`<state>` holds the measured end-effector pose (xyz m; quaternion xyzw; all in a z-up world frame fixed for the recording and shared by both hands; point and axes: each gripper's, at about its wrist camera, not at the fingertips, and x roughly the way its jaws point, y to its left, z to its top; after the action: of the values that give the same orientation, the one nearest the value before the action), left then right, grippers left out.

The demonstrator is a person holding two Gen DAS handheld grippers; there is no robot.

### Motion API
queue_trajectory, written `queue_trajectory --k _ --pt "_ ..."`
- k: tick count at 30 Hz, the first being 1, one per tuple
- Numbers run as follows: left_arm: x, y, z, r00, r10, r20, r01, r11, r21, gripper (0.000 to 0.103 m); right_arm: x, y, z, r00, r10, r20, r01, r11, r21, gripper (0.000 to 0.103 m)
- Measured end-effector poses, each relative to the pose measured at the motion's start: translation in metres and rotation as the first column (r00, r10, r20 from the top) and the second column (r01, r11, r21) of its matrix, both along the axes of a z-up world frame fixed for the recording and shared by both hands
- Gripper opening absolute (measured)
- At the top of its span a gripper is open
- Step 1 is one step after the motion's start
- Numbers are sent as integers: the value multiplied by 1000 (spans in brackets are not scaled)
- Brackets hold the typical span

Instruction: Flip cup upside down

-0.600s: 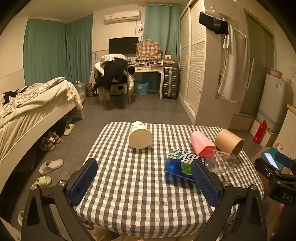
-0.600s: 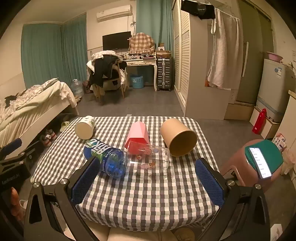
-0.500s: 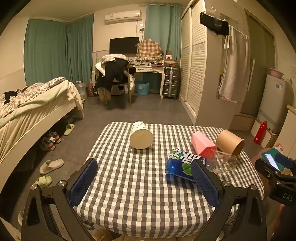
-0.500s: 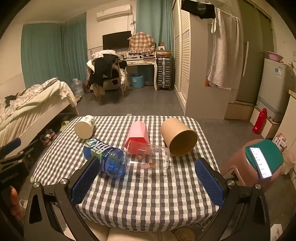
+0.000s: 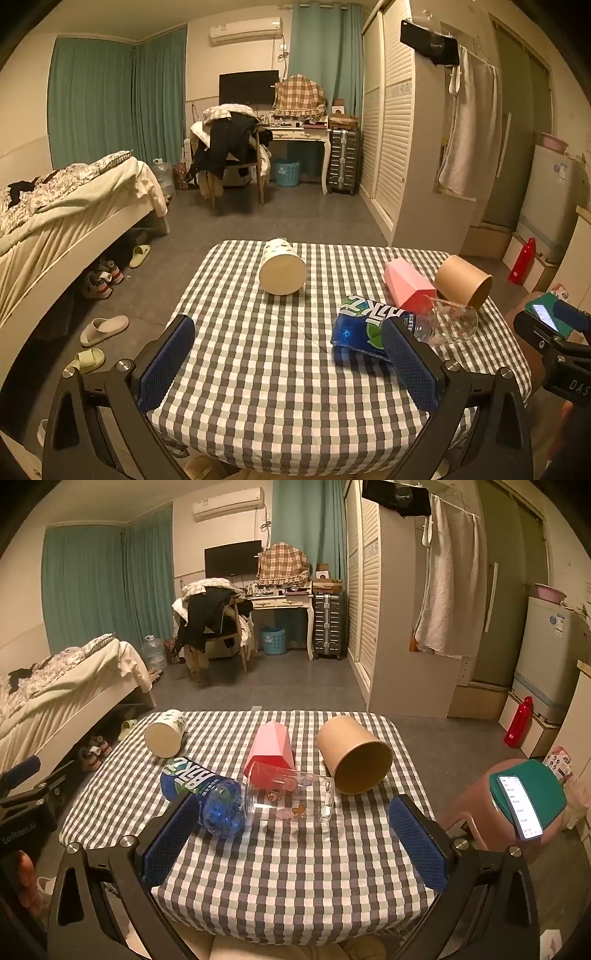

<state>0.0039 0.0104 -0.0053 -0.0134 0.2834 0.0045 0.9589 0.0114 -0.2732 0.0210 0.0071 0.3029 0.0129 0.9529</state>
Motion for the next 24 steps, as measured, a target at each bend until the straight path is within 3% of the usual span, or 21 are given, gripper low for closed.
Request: queue_trajectory --k 24 --pt "5 -5 -15 1000 12 -9 -12 1000 4 103 8 4 -11 1000 7 -15 -7 1000 1 103"
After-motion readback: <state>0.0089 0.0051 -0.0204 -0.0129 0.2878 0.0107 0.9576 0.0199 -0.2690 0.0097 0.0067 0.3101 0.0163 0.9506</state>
